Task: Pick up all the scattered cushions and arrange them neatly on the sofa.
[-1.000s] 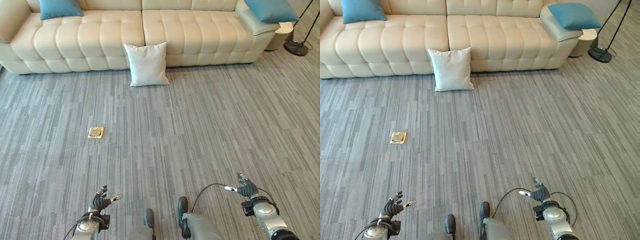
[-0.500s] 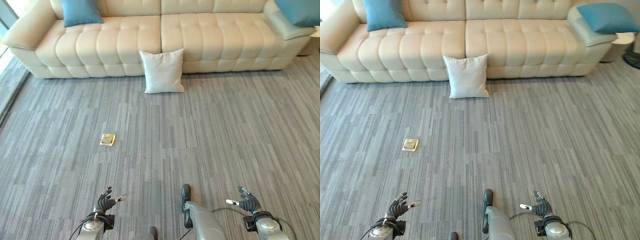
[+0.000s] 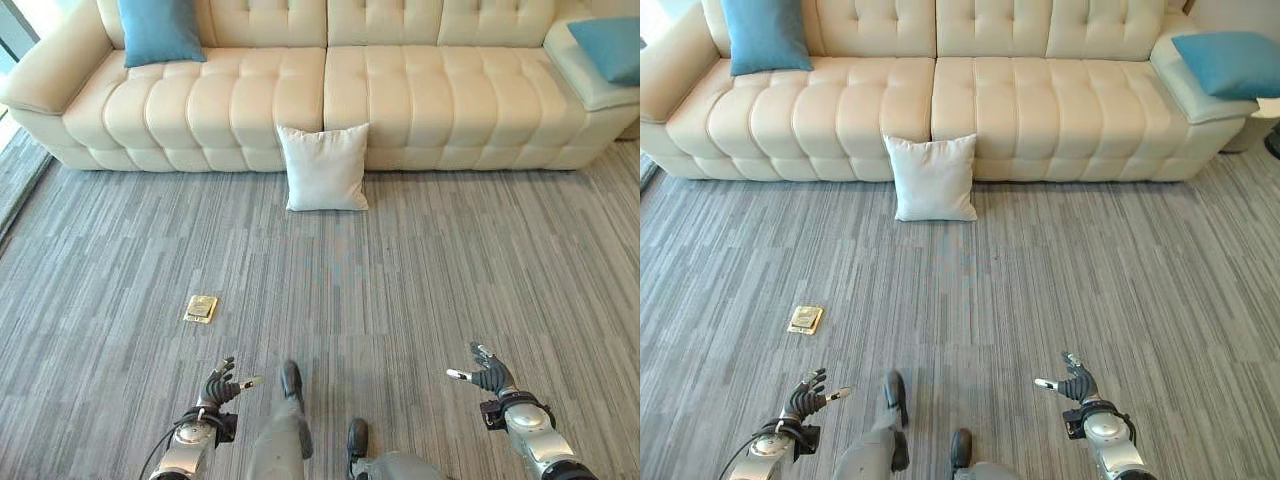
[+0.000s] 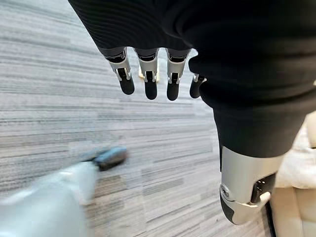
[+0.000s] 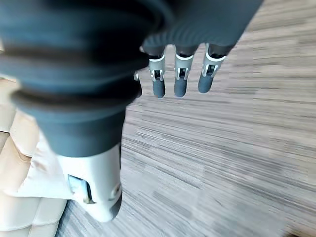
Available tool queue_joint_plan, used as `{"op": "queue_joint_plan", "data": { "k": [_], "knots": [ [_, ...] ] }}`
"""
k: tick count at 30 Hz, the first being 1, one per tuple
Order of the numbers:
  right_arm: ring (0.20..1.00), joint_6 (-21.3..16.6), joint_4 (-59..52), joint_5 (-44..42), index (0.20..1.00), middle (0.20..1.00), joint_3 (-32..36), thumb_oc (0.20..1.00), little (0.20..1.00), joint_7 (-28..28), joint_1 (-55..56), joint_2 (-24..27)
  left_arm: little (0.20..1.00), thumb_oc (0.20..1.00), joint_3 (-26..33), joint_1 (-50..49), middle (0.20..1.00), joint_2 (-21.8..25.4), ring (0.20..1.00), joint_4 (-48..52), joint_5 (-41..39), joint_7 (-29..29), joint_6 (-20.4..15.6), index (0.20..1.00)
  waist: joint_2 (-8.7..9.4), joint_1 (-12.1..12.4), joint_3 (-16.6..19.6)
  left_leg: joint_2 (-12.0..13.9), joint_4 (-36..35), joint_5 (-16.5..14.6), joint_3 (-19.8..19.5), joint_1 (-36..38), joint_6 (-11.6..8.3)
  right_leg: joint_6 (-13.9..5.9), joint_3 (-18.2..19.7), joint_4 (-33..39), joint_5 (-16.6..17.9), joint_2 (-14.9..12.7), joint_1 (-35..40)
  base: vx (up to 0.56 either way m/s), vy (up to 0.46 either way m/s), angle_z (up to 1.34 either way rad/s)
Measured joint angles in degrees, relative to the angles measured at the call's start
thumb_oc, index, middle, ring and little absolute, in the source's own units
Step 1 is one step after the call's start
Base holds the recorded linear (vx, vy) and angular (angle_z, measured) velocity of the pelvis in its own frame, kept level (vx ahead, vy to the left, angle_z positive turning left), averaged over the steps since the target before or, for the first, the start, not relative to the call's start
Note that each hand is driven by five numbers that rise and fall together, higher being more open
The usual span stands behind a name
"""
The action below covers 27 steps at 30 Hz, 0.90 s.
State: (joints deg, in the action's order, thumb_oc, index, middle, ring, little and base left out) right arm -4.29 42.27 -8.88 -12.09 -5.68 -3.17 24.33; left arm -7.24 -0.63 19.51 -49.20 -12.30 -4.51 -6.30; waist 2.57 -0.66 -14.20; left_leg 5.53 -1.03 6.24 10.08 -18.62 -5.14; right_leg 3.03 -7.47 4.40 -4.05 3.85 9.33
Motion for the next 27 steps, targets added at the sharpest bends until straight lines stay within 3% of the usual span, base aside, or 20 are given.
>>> {"op": "queue_joint_plan", "data": {
  "k": [3,4,5,6,8,9,10,11,12,13,14,15,17,19,20,23,24,25,26,27],
  "knots": [
    [1.000,0.17,0.06,1.02,1.000,1.000,-0.42,1.000,1.000,0.09,2.50,-0.04,1.000,1.000,0.16,-2.42,1.000,-0.37,1.000,-1.47,0.04,0.04,0.70,1.000,0.04,1.13,2.94,-0.20,5.17,-0.10,0.69,0.20,1.93,-1.35,2.80,-0.71,-4.19,-1.13,4.45,0.53,0.255,-0.48],
    [1.000,0.41,0.14,1.25,1.000,1.000,-0.69,1.000,1.000,0.09,3.74,-0.44,1.000,1.000,0.28,-2.87,1.000,-0.01,1.000,-2.01,0.18,0.06,0.88,1.000,1.17,0.94,4.27,-1.51,5.75,3.24,1.13,1.28,5.16,-2.80,3.35,-4.43,-6.88,-2.93,4.19,0.50,0.255,-0.40],
    [1.000,0.83,0.01,1.64,1.000,1.000,-0.77,1.000,1.000,0.25,3.91,-1.13,1.000,1.000,0.39,-2.79,1.000,0.12,1.000,-2.76,0.30,0.04,1.12,1.000,1.85,1.15,4.39,-2.40,5.90,3.35,2.04,2.40,8.32,-4.26,3.65,-9.61,-8.30,-4.15,2.51,0.41,0.250,-0.26],
    [1.000,0.94,-0.53,2.19,1.000,1.000,-0.69,1.000,1.000,0.41,4.55,-2.05,1.000,1.000,0.19,-2.54,1.000,0.37,1.000,-2.44,0.79,0.09,1.13,1.000,2.08,0.96,4.61,-2.86,4.34,3.61,2.56,4.31,9.37,-6.60,4.02,-20.26,-9.43,-5.56,-1.98,0.41,0.281,-0.19],
    [1.000,1.08,-1.41,2.21,1.000,1.000,-1.00,1.000,1.000,0.84,4.50,-2.90,1.000,1.000,0.02,-1.30,1.000,0.91,1.000,-1.67,1.47,0.11,1.13,1.000,2.89,0.81,4.43,-4.54,3.55,0.67,3.04,6.97,10.49,-8.55,5.66,-36.50,-6.70,-7.58,-8.62,0.41,0.287,-0.12],
    [1.000,1.18,-2.31,2.20,1.000,1.000,-0.95,1.000,1.000,0.90,4.75,-4.08,1.000,1.000,-0.27,-1.14,1.000,1.56,1.000,-1.43,2.02,-0.02,1.18,1.000,3.83,0.40,4.42,-6.20,2.78,-0.63,4.13,10.13,10.97,-9.07,5.46,-51.06,-2.70,-10.77,-14.73,0.25,0.189,-0.05],
    [1.000,1.11,-2.64,2.22,1.000,1.000,-1.21,1.000,1.000,0.93,4.78,-4.36,1.000,1.000,-0.46,-0.79,1.000,1.56,1.000,-1.15,2.10,-0.03,1.09,1.000,3.24,0.25,4.02,-6.92,2.33,-2.44,3.90,11.85,12.55,-8.89,5.10,-53.83,-3.21,-12.17,-17.18,0.60,0.337,-0.19],
    [1.000,1.02,-2.55,2.26,1.000,1.000,-1.99,1.000,1.000,1.06,3.67,-4.67,1.000,1.000,-0.63,-0.35,1.000,1.63,1.000,-0.83,2.12,-0.40,0.91,1.000,2.53,0.78,3.49,-7.23,1.58,-2.80,5.38,14.95,11.92,-8.92,2.59,-55.31,-4.77,-14.88,-20.76,0.53,0.189,-0.18],
    [1.000,1.05,-3.14,2.25,1.000,1.000,-2.73,1.000,1.000,1.03,3.26,-4.50,1.000,1.000,-0.67,-0.14,1.000,1.77,1.000,-0.76,2.13,-0.44,0.83,1.000,1.64,0.41,3.22,-7.31,1.57,-3.30,5.30,15.67,12.46,-9.22,2.37,-54.13,-4.99,-14.96,-22.64,0.53,0.189,-0.22],
    [1.000,0.97,-3.75,2.27,1.000,1.000,-3.17,1.000,1.000,1.24,3.18,-4.16,1.000,1.000,-0.47,0.39,1.000,1.47,1.000,-0.69,2.11,-0.51,0.62,1.000,1.15,-0.10,2.83,-7.22,0.79,-6.98,4.62,16.98,12.39,-9.64,1.78,-51.95,-5.83,-14.53,-24.18,0.33,0.063,-0.17],
    [1.000,1.02,-3.90,2.30,1.000,1.000,-3.17,1.000,1.000,1.32,2.52,-4.47,1.000,1.000,0.17,0.64,1.000,1.51,1.000,-1.29,1.98,-0.76,0.75,1.000,0.30,0.16,2.08,-7.18,-0.11,-5.53,4.58,18.79,11.76,-9.57,0.07,-45.42,-6.71,-14.35,-25.30,0.31,0.035,0.04],
    [1.000,0.98,-4.67,2.30,1.000,1.000,-3.22,1.000,1.000,1.32,2.02,-4.47,1.000,1.000,0.47,0.20,1.000,1.67,1.000,-1.19,1.94,-0.77,0.97,1.000,0.07,-1.19,1.91,-7.68,-0.89,-5.70,4.95,19.91,11.63,-9.05,-2.85,-36.80,-5.76,-14.19,-27.49,0.48,0.042,0.17],
    [1.000,1.17,-4.56,2.30,1.000,1.000,-3.22,1.000,1.000,1.39,1.59,-4.03,1.000,1.000,0.80,0.43,1.000,1.19,1.000,-1.25,1.91,-1.12,0.97,1.000,0.12,-1.39,0.74,-8.71,-2.40,-8.93,4.70,23.42,9.85,-8.66,-7.51,-24.91,-2.76,-13.59,-29.93,0.73,-0.016,0.04],
    [1.000,1.28,-4.18,2.31,1.000,1.000,-2.94,1.000,1.000,1.40,1.42,-4.04,1.000,1.000,1.07,0.77,1.000,0.42,1.000,-3.89,2.01,-1.10,1.25,1.000,0.00,-2.09,0.47,-9.70,-1.90,-11.25,3.22,25.13,9.62,-11.70,-6.74,-11.73,1.44,-11.67,-29.81,0.65,-0.077,0.24],
    [1.000,1.34,-3.93,2.31,1.000,1.000,-2.73,1.000,1.000,1.42,1.90,-3.96,1.000,1.000,0.80,0.88,1.000,0.34,1.000,-3.73,2.08,-1.01,1.29,1.000,0.46,-3.42,0.43,-10.11,-1.65,-11.29,2.00,26.38,10.18,-11.20,-6.79,-7.42,4.01,-11.41,-29.74,0.36,-0.064,0.76],
    [1.000,2.05,-3.66,2.75,1.000,1.000,-2.38,1.000,1.000,1.44,4.10,-3.51,1.000,1.000,0.48,0.73,1.000,-0.40,1.000,-3.49,2.20,-0.81,1.14,1.000,0.93,-4.96,0.56,-10.23,-2.21,-13.71,-2.51,31.08,8.39,-9.71,-6.53,-7.45,7.96,-10.80,-29.37,0.52,-0.194,0.81],
    [1.000,2.11,-3.57,2.75,1.000,1.000,-2.01,1.000,1.000,1.47,4.81,-3.44,1.000,1.000,0.21,0.66,1.000,-0.65,1.000,-3.42,2.22,-0.70,1.12,1.000,0.49,-5.17,0.55,-9.61,-1.95,-14.95,-4.17,32.38,7.62,-9.33,-6.10,-8.85,7.52,-10.26,-28.04,0.48,-0.222,1.03],
    [1.000,2.22,-3.01,2.75,1.000,1.000,-1.09,1.000,1.000,1.57,5.65,-3.59,1.000,1.000,-0.33,0.46,1.000,-0.95,1.000,-3.49,2.24,-0.33,1.09,1.000,0.29,-5.36,0.64,-9.05,0.46,-16.52,-6.30,33.62,6.40,-7.19,-5.36,-10.14,8.59,-10.10,-26.42,0.22,-0.145,0.93],
    [1.000,2.27,-2.27,2.75,1.000,1.000,-0.19,1.000,1.000,1.65,6.31,-3.37,1.000,1.000,-1.83,0.53,1.000,-1.25,1.000,-3.38,2.24,0.00,1.07,1.000,0.34,-5.55,1.01,-8.48,7.82,-17.09,-6.01,31.75,4.34,-5.32,-5.24,-10.65,11.03,-10.02,-24.46,0.25,-0.194,0.74],
    [1.000,2.18,-2.22,2.76,1.000,1.000,-0.21,1.000,1.000,1.57,5.97,-2.77,1.000,1.000,-1.64,-0.39,1.000,-1.77,1.000,-3.17,2.24,0.09,0.91,1.000,-0.46,-5.14,1.47,-7.51,12.72,-16.96,-5.66,30.26,3.63,-4.63,-5.41,-10.14,11.23,-8.94,-23.04,0.44,-0.327,0.28]
  ]
}}
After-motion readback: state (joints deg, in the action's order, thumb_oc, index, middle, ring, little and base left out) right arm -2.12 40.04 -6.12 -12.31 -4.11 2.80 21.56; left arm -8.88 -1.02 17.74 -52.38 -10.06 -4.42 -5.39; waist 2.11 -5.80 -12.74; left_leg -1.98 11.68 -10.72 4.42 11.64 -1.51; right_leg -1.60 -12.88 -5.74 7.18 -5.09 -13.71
